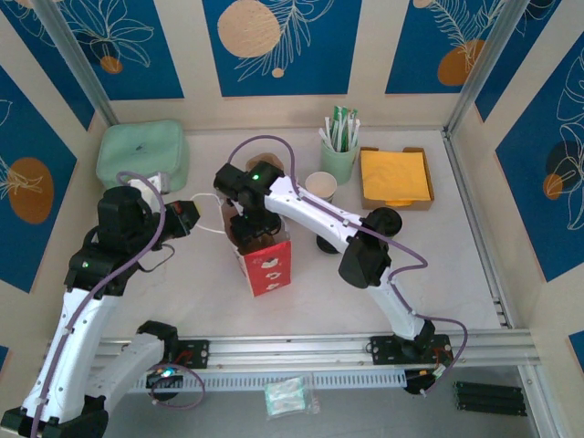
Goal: Pack the takeout coffee
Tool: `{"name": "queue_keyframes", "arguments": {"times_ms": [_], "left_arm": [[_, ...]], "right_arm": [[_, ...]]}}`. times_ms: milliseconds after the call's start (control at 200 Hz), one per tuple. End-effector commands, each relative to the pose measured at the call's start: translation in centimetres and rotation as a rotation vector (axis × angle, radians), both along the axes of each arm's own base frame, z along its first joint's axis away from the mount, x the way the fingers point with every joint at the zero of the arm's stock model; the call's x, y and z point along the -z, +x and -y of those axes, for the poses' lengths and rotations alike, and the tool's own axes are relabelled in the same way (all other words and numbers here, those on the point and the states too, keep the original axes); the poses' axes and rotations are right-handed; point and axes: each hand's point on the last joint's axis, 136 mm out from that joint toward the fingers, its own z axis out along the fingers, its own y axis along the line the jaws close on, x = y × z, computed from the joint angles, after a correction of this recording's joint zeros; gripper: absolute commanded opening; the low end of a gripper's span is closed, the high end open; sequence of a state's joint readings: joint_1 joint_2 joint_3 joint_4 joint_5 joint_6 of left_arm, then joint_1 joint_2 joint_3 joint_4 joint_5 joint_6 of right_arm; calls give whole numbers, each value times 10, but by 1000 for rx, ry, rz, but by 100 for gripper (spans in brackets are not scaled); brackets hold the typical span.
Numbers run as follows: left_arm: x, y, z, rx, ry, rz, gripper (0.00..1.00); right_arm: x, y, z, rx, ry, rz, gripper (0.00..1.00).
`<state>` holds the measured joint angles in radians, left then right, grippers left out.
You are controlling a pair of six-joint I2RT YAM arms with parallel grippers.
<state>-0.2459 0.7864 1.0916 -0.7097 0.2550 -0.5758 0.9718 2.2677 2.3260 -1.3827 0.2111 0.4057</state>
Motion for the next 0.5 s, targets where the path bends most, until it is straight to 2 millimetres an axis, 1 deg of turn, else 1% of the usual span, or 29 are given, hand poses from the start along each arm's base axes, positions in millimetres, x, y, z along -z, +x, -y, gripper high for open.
{"name": "queue_keyframes", "arguments": {"times_ms": [0, 205, 495], "left_arm": [[-9, 0, 0, -4, -23, 35, 0], [-10, 2, -2, -13, -19, 47, 0], [-11, 5, -3, -26, -18, 58, 0]], "right_arm": [[-29, -2, -1, 3, 68, 9, 58], [-41, 4, -3, 7, 99, 20, 63], [-62, 6, -7, 7, 160, 33, 65]]}}
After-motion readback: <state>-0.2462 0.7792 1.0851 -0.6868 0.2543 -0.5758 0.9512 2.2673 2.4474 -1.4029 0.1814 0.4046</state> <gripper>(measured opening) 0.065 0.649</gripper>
